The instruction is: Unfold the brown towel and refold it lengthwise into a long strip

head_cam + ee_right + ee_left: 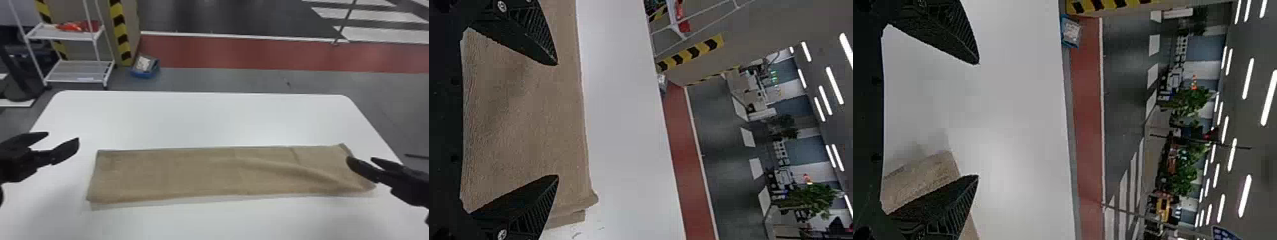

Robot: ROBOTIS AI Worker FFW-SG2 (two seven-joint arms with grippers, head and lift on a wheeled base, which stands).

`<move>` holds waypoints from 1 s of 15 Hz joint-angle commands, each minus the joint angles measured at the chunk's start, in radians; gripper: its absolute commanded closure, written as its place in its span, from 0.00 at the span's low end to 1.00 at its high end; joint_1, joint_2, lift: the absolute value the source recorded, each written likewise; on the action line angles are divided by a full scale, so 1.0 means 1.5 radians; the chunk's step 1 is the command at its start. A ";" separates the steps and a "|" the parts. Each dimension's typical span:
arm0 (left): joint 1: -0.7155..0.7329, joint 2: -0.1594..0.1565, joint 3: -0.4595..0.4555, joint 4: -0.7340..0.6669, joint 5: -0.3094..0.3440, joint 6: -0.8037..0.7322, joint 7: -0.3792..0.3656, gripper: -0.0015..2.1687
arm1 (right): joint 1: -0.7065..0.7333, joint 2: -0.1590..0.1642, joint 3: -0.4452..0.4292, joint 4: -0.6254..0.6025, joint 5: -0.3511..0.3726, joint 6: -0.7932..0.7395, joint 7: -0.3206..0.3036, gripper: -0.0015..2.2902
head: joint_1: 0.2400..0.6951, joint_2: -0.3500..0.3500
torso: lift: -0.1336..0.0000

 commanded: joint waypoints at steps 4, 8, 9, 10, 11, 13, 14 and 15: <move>0.145 -0.083 -0.006 -0.081 0.139 -0.273 0.151 0.02 | 0.139 0.043 0.121 -0.111 -0.074 -0.208 -0.156 0.04 | 1.00 0.46 | 0.08; 0.262 -0.083 -0.097 -0.087 0.112 -0.498 0.282 0.02 | 0.196 0.043 0.213 -0.105 -0.074 -0.265 -0.256 0.04 | 1.00 0.53 | 0.08; 0.286 -0.083 -0.114 -0.092 0.103 -0.516 0.309 0.03 | 0.205 0.043 0.242 -0.097 -0.074 -0.289 -0.272 0.04 | 1.00 0.54 | 0.08; 0.308 -0.083 -0.127 -0.096 0.100 -0.534 0.319 0.03 | 0.210 0.043 0.276 -0.077 -0.067 -0.369 -0.296 0.04 | 1.00 0.54 | 0.08; 0.320 -0.083 -0.130 -0.100 0.100 -0.538 0.321 0.03 | 0.212 0.043 0.314 -0.053 -0.047 -0.467 -0.334 0.04 | 1.00 0.55 | 0.08; 0.333 -0.083 -0.130 -0.108 0.099 -0.536 0.326 0.03 | 0.211 0.043 0.378 -0.030 -0.017 -0.545 -0.360 0.04 | 1.00 0.58 | 0.08; 0.340 -0.083 -0.130 -0.114 0.099 -0.536 0.330 0.03 | 0.211 0.043 0.394 -0.022 -0.008 -0.543 -0.376 0.04 | 1.00 0.61 | 0.08; 0.349 -0.083 -0.131 -0.120 0.099 -0.538 0.334 0.03 | 0.218 0.043 0.407 -0.014 -0.008 -0.543 -0.390 0.04 | 1.00 0.64 | 0.08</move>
